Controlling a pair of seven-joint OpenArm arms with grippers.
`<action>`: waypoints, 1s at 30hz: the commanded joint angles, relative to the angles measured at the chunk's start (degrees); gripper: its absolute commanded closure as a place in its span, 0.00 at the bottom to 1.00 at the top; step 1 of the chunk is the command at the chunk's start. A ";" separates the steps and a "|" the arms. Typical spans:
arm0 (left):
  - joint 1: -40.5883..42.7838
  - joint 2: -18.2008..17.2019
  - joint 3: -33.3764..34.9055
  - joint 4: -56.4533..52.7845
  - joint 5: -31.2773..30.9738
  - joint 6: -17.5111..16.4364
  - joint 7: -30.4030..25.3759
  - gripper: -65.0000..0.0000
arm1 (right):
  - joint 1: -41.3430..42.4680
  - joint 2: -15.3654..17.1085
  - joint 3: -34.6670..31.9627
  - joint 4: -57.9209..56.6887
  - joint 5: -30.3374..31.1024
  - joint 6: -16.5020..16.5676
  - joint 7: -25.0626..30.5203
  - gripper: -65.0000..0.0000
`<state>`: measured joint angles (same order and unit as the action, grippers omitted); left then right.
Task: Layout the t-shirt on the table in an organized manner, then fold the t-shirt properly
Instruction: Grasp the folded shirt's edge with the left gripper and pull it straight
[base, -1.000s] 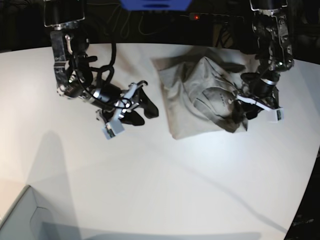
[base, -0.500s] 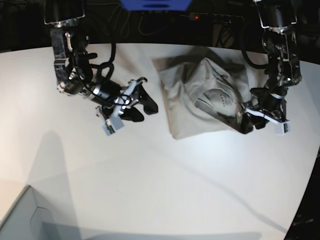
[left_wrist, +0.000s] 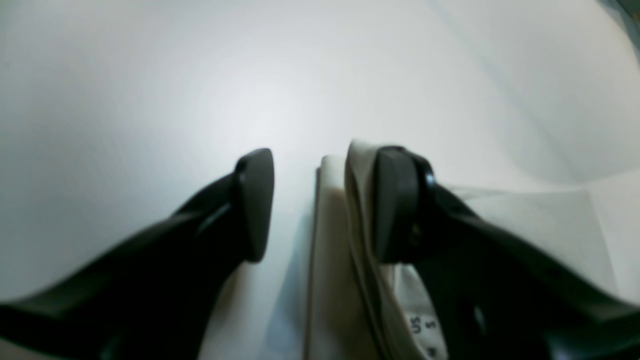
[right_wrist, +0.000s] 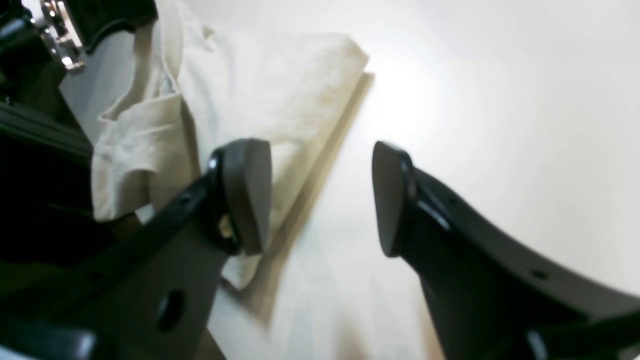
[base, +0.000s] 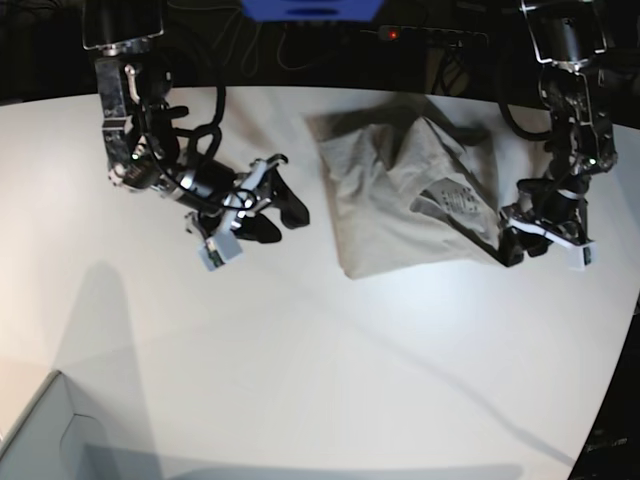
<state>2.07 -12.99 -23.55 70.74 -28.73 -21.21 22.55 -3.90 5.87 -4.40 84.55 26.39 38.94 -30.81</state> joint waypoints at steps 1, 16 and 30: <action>-0.70 -0.85 -0.41 2.18 -1.03 -0.63 -1.49 0.53 | 0.60 0.15 0.05 1.12 1.34 1.06 1.31 0.50; 2.64 -0.94 -0.32 3.68 -0.94 -0.63 -1.31 0.47 | 0.60 0.94 0.05 1.12 1.52 1.06 1.31 0.50; 17.76 -0.41 -0.41 19.33 -6.30 -0.72 -1.40 0.33 | 0.78 0.94 0.05 1.20 1.52 1.06 1.31 0.50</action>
<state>19.99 -12.78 -23.70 89.06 -34.37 -21.15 22.50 -3.84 6.76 -4.45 84.58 26.48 38.96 -30.81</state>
